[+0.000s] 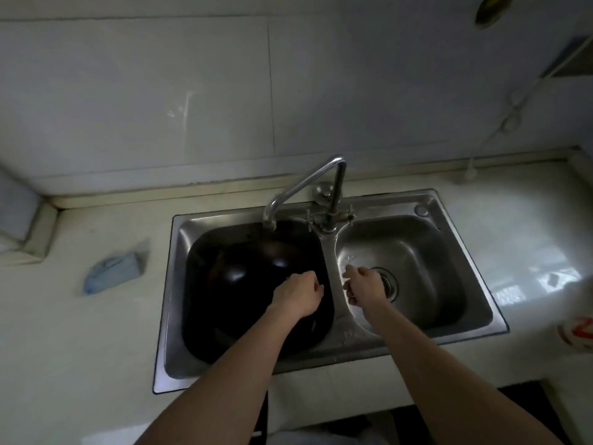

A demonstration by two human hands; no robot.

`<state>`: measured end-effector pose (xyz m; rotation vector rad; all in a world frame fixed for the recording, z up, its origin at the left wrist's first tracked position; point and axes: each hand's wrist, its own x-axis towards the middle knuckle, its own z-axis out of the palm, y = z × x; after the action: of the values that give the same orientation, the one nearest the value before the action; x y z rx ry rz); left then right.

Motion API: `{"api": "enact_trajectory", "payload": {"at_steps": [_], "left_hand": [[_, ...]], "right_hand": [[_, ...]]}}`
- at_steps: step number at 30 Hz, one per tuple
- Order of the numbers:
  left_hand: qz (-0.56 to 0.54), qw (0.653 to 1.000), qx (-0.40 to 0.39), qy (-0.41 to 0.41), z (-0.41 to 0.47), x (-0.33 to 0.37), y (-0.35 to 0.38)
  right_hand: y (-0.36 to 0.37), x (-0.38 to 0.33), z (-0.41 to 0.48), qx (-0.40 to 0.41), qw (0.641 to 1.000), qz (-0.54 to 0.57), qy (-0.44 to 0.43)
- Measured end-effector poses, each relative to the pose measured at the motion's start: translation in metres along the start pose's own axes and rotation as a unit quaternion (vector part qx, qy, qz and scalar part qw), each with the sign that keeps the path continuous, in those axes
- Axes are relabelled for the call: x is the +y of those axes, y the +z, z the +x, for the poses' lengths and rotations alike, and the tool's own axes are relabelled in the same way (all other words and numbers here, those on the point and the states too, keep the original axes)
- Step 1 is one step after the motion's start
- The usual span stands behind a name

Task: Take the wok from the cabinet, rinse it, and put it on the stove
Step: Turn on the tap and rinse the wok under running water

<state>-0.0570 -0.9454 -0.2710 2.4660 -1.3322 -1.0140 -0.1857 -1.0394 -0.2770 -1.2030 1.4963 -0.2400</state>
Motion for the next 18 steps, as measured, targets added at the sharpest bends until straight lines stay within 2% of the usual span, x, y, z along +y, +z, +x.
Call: {"api": "enact_trajectory", "payload": {"at_steps": [5, 10, 18], "left_hand": [[0.02, 0.998, 0.063, 0.02, 0.04, 0.057, -0.007], [0.089, 0.993, 0.071, 0.033, 0.072, 0.093, -0.013], [0.126, 0.985, 0.113, 0.013, 0.098, 0.104, -0.027]], "right_hand": [[-0.031, -0.02, 0.067, -0.036, 0.999, 0.014, 0.019], [-0.045, -0.047, 0.108, -0.078, 0.997, -0.023, 0.004], [-0.038, -0.078, 0.14, -0.089, 0.994, -0.045, -0.033]]}}
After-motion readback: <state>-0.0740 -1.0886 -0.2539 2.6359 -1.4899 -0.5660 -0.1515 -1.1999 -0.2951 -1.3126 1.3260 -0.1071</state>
